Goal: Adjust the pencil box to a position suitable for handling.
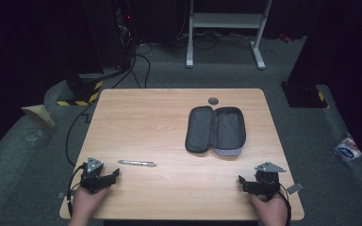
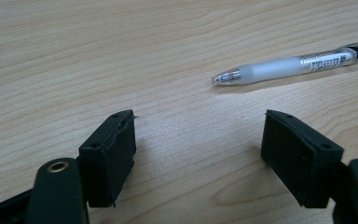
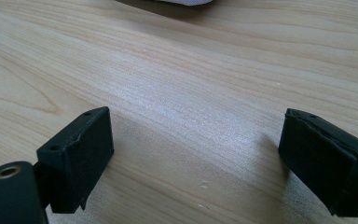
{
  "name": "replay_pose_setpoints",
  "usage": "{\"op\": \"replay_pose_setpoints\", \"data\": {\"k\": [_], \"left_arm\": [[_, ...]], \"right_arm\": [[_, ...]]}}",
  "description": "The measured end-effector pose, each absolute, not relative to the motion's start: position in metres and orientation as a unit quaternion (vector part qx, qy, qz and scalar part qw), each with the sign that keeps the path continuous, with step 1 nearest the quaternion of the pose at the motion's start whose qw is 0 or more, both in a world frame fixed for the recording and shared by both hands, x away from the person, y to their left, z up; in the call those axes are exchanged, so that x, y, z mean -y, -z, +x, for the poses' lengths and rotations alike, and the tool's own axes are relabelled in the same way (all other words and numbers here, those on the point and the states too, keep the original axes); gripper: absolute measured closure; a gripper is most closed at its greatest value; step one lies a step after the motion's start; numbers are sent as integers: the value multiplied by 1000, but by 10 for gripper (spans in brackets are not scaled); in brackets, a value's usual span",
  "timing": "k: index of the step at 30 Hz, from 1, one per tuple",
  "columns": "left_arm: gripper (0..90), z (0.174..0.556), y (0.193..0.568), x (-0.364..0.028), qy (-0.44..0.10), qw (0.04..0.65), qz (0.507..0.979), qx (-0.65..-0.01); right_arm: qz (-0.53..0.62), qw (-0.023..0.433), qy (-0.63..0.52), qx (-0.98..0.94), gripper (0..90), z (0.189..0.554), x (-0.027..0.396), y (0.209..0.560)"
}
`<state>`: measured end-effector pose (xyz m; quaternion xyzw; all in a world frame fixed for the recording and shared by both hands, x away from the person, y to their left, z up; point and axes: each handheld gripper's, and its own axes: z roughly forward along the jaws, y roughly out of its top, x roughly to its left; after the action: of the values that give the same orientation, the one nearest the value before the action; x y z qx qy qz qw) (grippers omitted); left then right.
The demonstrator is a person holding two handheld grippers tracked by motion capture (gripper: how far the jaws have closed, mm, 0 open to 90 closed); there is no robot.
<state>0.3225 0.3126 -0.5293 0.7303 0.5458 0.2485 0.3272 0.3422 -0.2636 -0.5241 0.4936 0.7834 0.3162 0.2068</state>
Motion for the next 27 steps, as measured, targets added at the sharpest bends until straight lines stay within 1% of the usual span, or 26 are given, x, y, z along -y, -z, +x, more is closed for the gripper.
{"op": "replay_pose_setpoints", "data": {"k": [5,12,17,22,26,27], "left_arm": [[264,322,529,-313,-248,327,733,-543],[259,320,529,-304,-249,326,725,-553],[250,318,529,-299,-247,326,732,-545],[243,319,529,-299,-243,329,733,-544],[243,319,529,-299,-243,329,733,-544],[243,319,529,-299,-243,329,733,-544]], "right_arm": [[494,207,-316,-783,96,342,264,524],[499,208,-316,-780,106,342,264,524],[509,212,-314,-773,114,340,264,524],[518,217,-314,-766,140,339,264,524],[526,224,-312,-759,200,338,264,523],[526,224,-312,-759,200,338,264,523]]}}
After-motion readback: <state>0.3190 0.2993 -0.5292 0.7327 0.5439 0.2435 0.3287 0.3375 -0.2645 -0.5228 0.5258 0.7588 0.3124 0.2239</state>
